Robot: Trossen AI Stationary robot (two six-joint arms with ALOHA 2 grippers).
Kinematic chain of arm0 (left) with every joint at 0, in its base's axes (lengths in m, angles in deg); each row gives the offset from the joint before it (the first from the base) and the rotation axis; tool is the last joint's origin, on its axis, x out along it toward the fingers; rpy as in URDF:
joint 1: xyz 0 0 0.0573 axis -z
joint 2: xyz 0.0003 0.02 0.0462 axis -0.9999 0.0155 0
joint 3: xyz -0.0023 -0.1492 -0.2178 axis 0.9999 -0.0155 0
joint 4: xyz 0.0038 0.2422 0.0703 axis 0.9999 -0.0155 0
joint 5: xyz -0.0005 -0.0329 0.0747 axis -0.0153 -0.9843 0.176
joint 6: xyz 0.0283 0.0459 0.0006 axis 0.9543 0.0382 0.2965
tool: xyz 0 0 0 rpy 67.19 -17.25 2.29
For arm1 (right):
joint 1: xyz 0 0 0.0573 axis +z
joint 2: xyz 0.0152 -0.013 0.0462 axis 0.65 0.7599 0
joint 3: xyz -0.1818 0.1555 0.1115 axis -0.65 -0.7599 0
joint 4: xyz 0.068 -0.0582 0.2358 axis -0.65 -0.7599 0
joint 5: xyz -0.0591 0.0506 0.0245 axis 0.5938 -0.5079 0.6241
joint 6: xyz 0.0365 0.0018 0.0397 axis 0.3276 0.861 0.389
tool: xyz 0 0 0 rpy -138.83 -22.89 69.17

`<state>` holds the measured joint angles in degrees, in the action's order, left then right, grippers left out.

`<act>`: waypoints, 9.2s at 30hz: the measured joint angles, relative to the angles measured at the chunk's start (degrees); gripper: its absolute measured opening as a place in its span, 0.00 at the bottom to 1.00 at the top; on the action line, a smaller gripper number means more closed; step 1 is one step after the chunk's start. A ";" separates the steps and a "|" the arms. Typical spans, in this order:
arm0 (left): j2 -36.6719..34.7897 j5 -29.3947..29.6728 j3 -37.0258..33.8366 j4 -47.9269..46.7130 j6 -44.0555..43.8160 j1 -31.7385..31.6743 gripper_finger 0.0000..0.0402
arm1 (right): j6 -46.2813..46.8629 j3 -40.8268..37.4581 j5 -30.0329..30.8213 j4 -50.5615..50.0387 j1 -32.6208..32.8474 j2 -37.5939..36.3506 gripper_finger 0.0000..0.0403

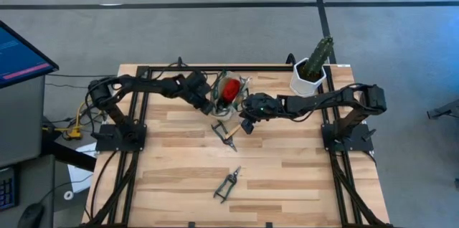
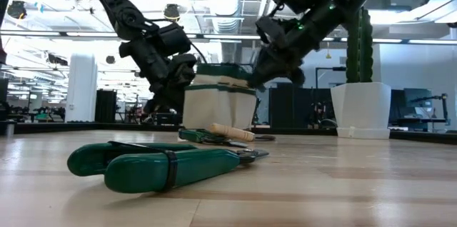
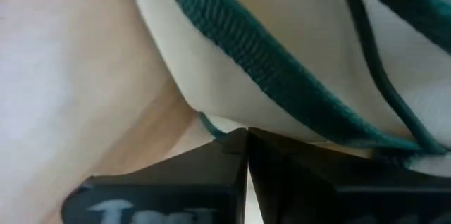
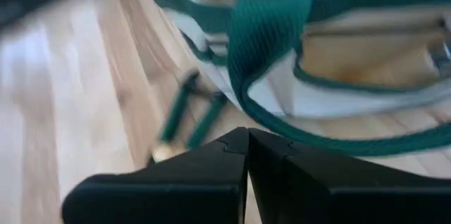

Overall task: Pick & Place Garden tools in Gardening bag
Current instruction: Adjust the brown gardening bag, then put the top green shears into the brown gardening bag

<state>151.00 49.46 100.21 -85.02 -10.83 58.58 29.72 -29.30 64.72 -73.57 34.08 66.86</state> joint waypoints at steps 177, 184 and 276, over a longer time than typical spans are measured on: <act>12.34 -2.42 21.11 17.55 3.11 -7.22 0.00 | 44.59 -11.56 32.87 -15.69 11.68 -14.28 0.00; 13.16 4.61 21.10 17.66 3.09 -7.56 0.00 | 43.58 -11.56 32.02 -15.76 11.61 -14.28 0.00; -38.07 3.52 -7.45 15.67 -1.69 -0.65 0.00 | 4.37 -5.04 13.46 -8.60 -5.99 -42.49 0.00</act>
<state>112.93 52.98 92.75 -69.35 -12.52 57.94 34.08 -34.34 78.19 -82.17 28.09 24.37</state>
